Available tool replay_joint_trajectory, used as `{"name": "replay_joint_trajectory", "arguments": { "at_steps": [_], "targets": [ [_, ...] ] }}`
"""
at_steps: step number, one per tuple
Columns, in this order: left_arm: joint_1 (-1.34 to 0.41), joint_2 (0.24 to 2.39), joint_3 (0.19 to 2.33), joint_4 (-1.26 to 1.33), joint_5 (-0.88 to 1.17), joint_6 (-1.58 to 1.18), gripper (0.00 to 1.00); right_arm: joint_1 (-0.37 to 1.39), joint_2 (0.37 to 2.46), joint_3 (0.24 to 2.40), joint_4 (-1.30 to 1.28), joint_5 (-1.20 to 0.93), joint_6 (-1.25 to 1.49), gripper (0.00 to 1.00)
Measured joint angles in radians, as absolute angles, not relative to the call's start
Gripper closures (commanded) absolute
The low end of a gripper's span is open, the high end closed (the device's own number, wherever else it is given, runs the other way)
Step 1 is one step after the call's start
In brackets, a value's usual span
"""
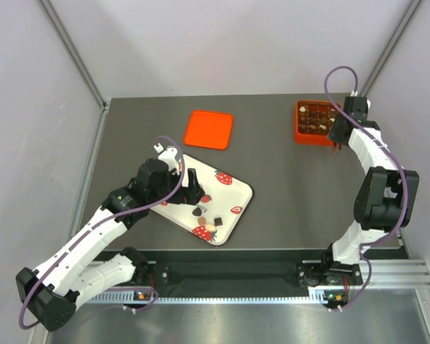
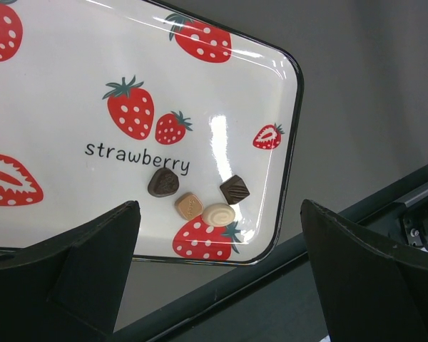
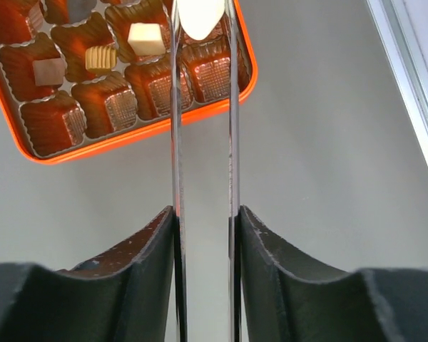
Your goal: Pack the chocolate
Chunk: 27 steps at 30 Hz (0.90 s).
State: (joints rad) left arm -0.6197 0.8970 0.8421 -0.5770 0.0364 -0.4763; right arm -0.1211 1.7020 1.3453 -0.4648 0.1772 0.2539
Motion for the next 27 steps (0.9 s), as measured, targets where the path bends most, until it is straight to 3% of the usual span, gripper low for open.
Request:
{"name": "replay_joint_trajectory", "arguments": {
  "at_steps": [18, 27],
  "targets": [
    [-0.620, 0.897, 0.853, -0.580, 0.021, -0.465, 0.01, -0.121, 1.686, 1.383, -0.503, 0.141, 0.243, 0.59],
    [-0.620, 0.868, 0.857, -0.582, 0.032, -0.470, 0.01, 0.002, 1.438, 1.305, -0.537, 0.089, 0.238, 0.58]
  ]
}}
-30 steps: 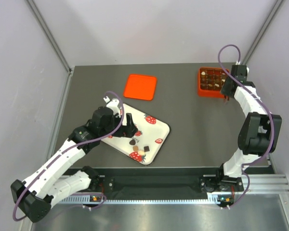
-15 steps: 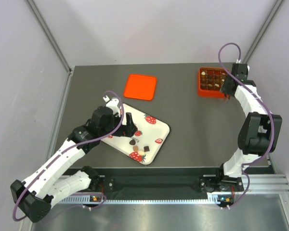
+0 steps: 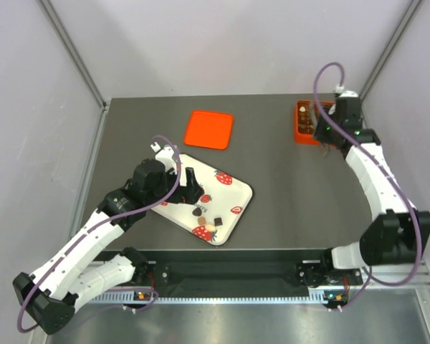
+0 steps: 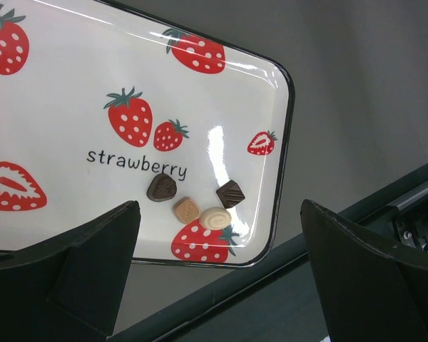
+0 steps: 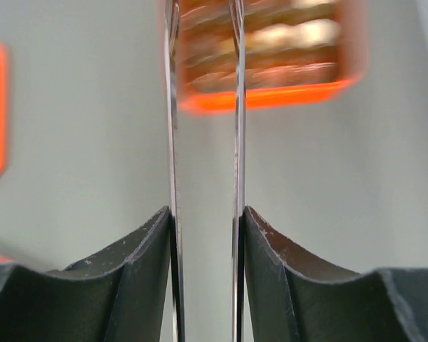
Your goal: Pack the chocolate
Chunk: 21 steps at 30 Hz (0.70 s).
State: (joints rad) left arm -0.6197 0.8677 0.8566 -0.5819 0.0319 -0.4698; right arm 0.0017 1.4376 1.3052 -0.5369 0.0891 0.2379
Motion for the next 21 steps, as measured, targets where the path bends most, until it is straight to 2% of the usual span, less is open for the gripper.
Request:
{"name": "replay_joint_trajectory", "arguments": {
  "at_steps": [7, 15, 21],
  "targets": [
    [-0.620, 0.848, 0.874, -0.597, -0.017, -0.474, 0.01, 0.395, 1.251, 1.075, -0.513, 0.031, 0.240, 0.58],
    [-0.620, 0.812, 0.912, -0.609, -0.077, -0.477, 0.01, 0.699, 1.032, 0.813, -0.498, 0.014, 0.266, 0.57],
    [-0.620, 0.807, 0.913, -0.610, -0.095, -0.487, 0.01, 0.873, 0.913, 0.713, -0.487, 0.022, 0.300, 0.54]
  ]
}}
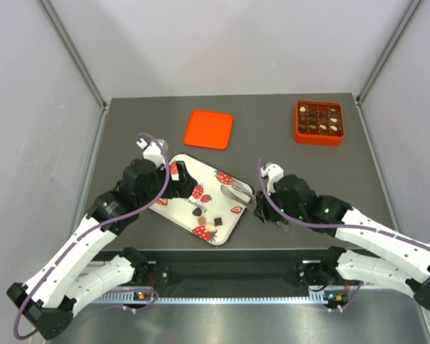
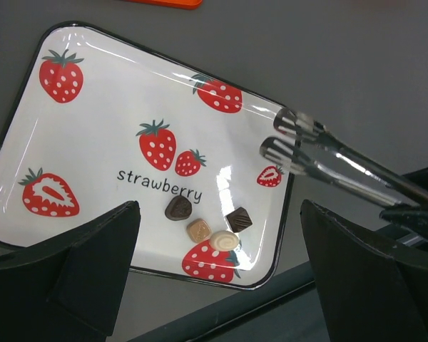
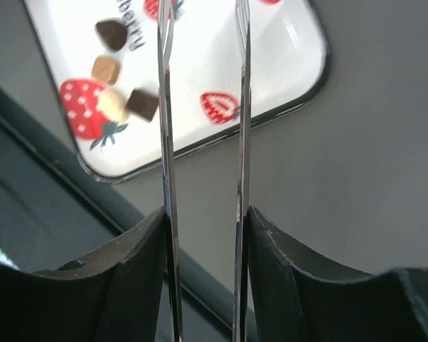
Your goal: Pack the chocolate
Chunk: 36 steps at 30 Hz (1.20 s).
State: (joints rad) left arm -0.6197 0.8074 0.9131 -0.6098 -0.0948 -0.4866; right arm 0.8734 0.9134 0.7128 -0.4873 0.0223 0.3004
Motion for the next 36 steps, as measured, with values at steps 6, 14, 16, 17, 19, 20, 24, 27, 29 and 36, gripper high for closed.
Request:
{"name": "replay_joint_trajectory", "arguments": {
  "at_steps": [6, 14, 16, 17, 19, 20, 24, 27, 29, 36],
  "targets": [
    [-0.620, 0.807, 0.913, -0.610, -0.095, -0.498, 0.01, 1.077, 0.976, 0.701, -0.484, 0.098, 0.336, 0.55],
    [-0.620, 0.778, 0.913, -0.619, -0.103, -0.500, 0.01, 1.197, 1.079, 0.707, -0.511, 0.185, 0.356, 0.56],
    [-0.620, 0.772, 0.913, -0.627, -0.104, -0.500, 0.01, 1.216, 1.090, 0.708, -0.517, 0.199, 0.369, 0.56],
    [-0.620, 0.771, 0.913, -0.630, -0.104, -0.500, 0.01, 1.224, 1.090, 0.708, -0.520, 0.205, 0.376, 0.56],
    [-0.620, 0.769, 0.913, -0.635, -0.106, -0.500, 0.01, 1.235, 1.090, 0.708, -0.521, 0.215, 0.392, 0.56],
    [-0.620, 0.769, 0.913, -0.635, -0.106, -0.500, 0.01, 1.239, 1.090, 0.708, -0.522, 0.217, 0.398, 0.56],
    [-0.620, 0.769, 0.913, -0.637, -0.105, -0.500, 0.01, 1.248, 1.088, 0.708, -0.522, 0.224, 0.421, 0.56],
    [-0.620, 0.769, 0.913, -0.637, -0.106, -0.504, 0.01, 1.248, 1.080, 0.709, -0.522, 0.239, 0.429, 0.57],
    [-0.620, 0.769, 0.913, -0.637, -0.105, -0.505, 0.01, 1.248, 1.077, 0.719, -0.530, 0.256, 0.431, 0.57],
    [-0.620, 0.759, 0.913, -0.640, -0.107, -0.508, 0.01, 1.248, 1.069, 0.793, -0.544, 0.286, 0.440, 0.57]
  ]
}}
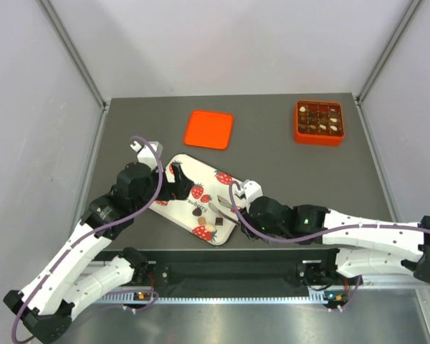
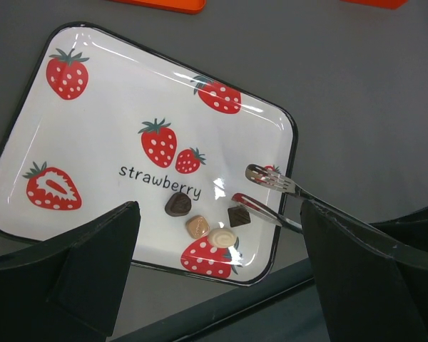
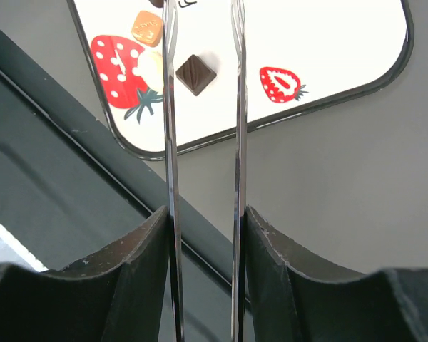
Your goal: Pack the chocolate
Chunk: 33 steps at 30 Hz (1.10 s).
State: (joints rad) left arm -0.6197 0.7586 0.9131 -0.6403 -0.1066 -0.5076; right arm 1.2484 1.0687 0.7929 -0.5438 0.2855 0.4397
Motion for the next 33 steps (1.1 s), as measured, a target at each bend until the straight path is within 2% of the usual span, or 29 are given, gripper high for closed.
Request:
{"name": "replay_joint_trajectory", "arguments": {
  "at_steps": [16, 33],
  "targets": [
    [-0.620, 0.748, 0.913, -0.648, -0.113, -0.512, 0.01, 1.284, 1.088, 0.763, -0.550, 0.223, 0.480, 0.57],
    [-0.620, 0.748, 0.913, -0.651, -0.120, -0.517, 0.01, 1.306, 1.141, 0.759, -0.600, 0.277, 0.521, 0.57]
  ]
}}
